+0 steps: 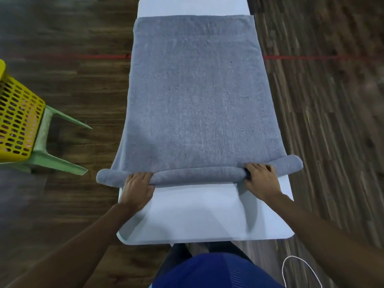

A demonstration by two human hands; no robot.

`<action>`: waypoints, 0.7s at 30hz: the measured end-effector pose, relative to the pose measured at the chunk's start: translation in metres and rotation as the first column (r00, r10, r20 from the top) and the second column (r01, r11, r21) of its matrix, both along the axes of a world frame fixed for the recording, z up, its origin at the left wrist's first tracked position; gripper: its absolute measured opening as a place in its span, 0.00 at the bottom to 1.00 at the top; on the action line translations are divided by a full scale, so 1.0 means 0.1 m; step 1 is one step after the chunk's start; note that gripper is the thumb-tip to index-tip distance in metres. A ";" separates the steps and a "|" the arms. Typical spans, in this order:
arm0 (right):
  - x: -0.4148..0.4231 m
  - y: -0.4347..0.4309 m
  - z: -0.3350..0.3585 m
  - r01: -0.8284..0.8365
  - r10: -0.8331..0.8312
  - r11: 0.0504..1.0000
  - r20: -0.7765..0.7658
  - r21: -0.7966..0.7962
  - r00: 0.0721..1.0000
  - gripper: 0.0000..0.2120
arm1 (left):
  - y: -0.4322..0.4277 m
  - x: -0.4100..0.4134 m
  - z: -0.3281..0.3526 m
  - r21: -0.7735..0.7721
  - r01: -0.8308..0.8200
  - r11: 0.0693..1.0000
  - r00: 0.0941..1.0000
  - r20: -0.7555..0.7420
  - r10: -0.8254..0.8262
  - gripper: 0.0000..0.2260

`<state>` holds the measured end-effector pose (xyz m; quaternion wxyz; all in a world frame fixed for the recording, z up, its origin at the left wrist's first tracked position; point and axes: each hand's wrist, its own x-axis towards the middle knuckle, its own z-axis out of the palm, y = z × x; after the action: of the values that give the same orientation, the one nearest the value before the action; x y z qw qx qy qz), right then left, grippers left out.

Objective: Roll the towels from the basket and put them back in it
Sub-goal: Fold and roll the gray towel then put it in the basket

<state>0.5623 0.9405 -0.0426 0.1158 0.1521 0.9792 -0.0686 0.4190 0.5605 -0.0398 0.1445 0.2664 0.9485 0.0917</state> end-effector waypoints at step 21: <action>0.09 -0.16 0.09 0.000 0.003 0.999 0.071 -0.041 0.998 0.18 | 0.06 0.25 0.05 0.054 -0.022 0.998 0.999 -0.039 0.024 0.12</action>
<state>0.5713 0.9249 -0.0341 0.1535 0.1513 0.9729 -0.0833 0.4436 0.5665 -0.0349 0.1173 0.2613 0.9514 0.1135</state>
